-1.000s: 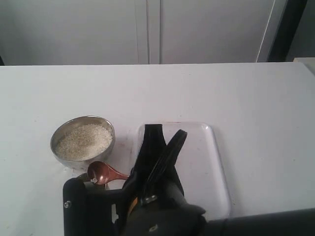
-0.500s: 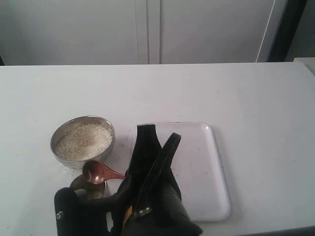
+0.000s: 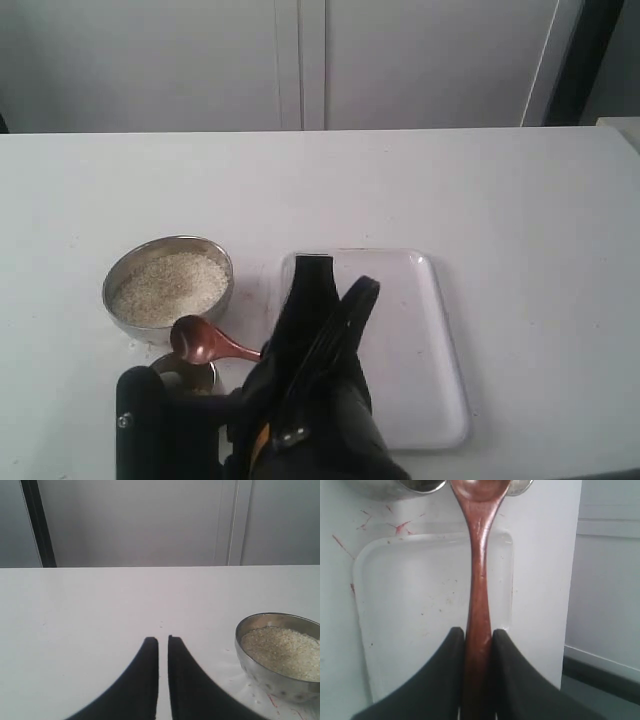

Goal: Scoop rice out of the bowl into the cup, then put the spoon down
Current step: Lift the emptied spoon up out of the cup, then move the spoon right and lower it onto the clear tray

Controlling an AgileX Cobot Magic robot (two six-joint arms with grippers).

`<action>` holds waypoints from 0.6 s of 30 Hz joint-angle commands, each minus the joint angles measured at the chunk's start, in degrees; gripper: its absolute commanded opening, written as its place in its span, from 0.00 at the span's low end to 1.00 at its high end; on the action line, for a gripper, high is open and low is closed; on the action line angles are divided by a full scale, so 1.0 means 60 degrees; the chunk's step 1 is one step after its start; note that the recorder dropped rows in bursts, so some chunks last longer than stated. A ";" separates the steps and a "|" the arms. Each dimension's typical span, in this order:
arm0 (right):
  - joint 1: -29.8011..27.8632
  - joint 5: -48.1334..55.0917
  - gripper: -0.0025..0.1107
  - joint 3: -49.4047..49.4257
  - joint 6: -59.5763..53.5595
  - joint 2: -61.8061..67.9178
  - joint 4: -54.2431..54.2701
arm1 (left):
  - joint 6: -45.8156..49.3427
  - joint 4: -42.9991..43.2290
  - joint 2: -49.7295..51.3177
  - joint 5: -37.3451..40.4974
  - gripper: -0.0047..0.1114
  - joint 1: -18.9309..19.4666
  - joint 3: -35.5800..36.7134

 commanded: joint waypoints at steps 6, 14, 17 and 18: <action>-0.0761 0.0174 0.02 -0.0012 0.1550 -0.1406 0.0944 | -0.0052 -0.0044 -0.0014 -0.0048 0.16 -0.0094 -0.0063; -0.2096 0.0297 0.02 -0.0012 0.1878 -0.3496 0.2412 | -0.0052 -0.0044 -0.0014 -0.0048 0.16 -0.0094 -0.0063; -0.2420 0.0536 0.02 -0.0012 0.2423 -0.4096 0.3034 | -0.0052 -0.0044 -0.0014 -0.0048 0.16 -0.0094 -0.0063; -0.2478 0.0664 0.02 -0.0012 0.2777 -0.4237 0.3104 | -0.0052 -0.0044 -0.0014 -0.0048 0.16 -0.0094 -0.0063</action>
